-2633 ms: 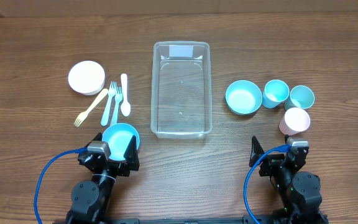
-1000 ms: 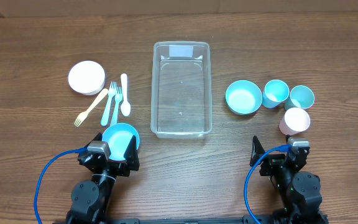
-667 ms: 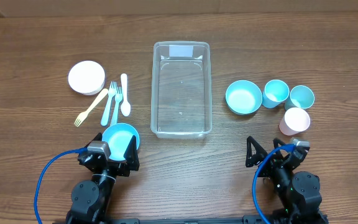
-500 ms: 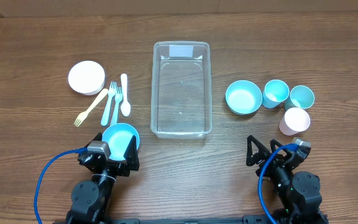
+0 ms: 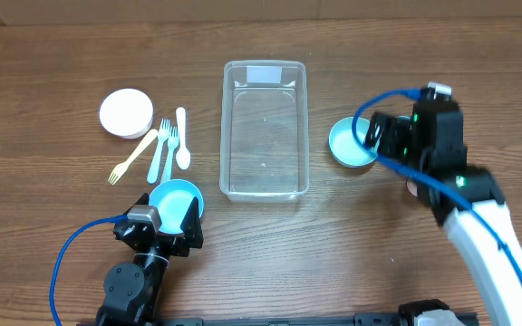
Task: Pack container
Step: 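Reach the right gripper to the blue cup and grasp it, then carry the blue cup into the container and release it, then grasp the green cup with the right gripper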
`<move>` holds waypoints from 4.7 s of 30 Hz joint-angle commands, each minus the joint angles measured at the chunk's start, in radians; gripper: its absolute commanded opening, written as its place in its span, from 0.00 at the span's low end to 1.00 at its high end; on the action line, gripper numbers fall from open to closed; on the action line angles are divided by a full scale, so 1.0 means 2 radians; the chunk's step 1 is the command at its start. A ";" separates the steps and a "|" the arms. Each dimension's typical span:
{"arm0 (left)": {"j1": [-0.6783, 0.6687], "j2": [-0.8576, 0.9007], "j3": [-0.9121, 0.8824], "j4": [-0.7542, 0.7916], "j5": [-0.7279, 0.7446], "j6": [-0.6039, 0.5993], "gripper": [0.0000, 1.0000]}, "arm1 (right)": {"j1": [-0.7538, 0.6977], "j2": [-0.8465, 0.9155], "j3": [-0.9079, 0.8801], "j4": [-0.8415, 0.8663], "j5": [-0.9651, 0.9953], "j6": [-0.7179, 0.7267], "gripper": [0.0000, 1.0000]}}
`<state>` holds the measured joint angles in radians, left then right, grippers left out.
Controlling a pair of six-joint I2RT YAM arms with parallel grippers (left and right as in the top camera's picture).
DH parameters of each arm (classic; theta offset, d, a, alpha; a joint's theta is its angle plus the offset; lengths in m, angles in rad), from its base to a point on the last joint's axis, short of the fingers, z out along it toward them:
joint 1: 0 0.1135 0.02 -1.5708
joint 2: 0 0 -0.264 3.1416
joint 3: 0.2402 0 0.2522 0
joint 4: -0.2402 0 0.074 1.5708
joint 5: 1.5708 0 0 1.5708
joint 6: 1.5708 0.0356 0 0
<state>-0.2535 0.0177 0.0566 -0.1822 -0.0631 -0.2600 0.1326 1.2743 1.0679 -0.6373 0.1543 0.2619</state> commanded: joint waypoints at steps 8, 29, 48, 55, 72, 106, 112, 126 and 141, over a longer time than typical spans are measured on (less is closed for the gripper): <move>0.002 -0.002 -0.003 0.003 0.004 -0.005 1.00 | -0.033 0.214 0.118 -0.027 -0.049 0.008 0.89; 0.002 -0.002 -0.003 0.003 0.004 -0.005 1.00 | -0.068 0.295 0.117 0.018 -0.065 0.107 0.38; 0.002 -0.002 -0.003 0.003 0.004 -0.005 1.00 | -0.017 0.308 0.395 -0.169 -0.092 0.060 0.04; 0.002 -0.002 -0.003 0.003 0.004 -0.005 1.00 | 0.181 0.334 0.442 -0.136 -0.061 -0.004 0.04; 0.002 -0.002 -0.003 0.003 0.004 -0.005 1.00 | 0.193 0.484 0.442 -0.105 -0.014 0.013 0.04; 0.002 -0.002 -0.003 0.003 0.004 -0.005 1.00 | -0.021 0.397 0.685 -0.433 -0.005 0.052 0.50; 0.002 -0.002 -0.003 0.003 0.004 -0.005 1.00 | -0.183 0.398 0.648 -0.487 -0.009 0.055 0.54; 0.002 -0.002 -0.003 0.003 0.004 -0.005 1.00 | -0.216 0.363 0.321 -0.367 -0.031 0.022 0.50; 0.002 -0.002 -0.003 0.003 0.004 -0.005 1.00 | -0.205 0.350 0.426 -0.311 -0.035 0.020 0.04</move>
<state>-0.2535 0.0177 0.0563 -0.1822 -0.0631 -0.2600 -0.3004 2.0365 1.7123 -1.1995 0.0891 0.3054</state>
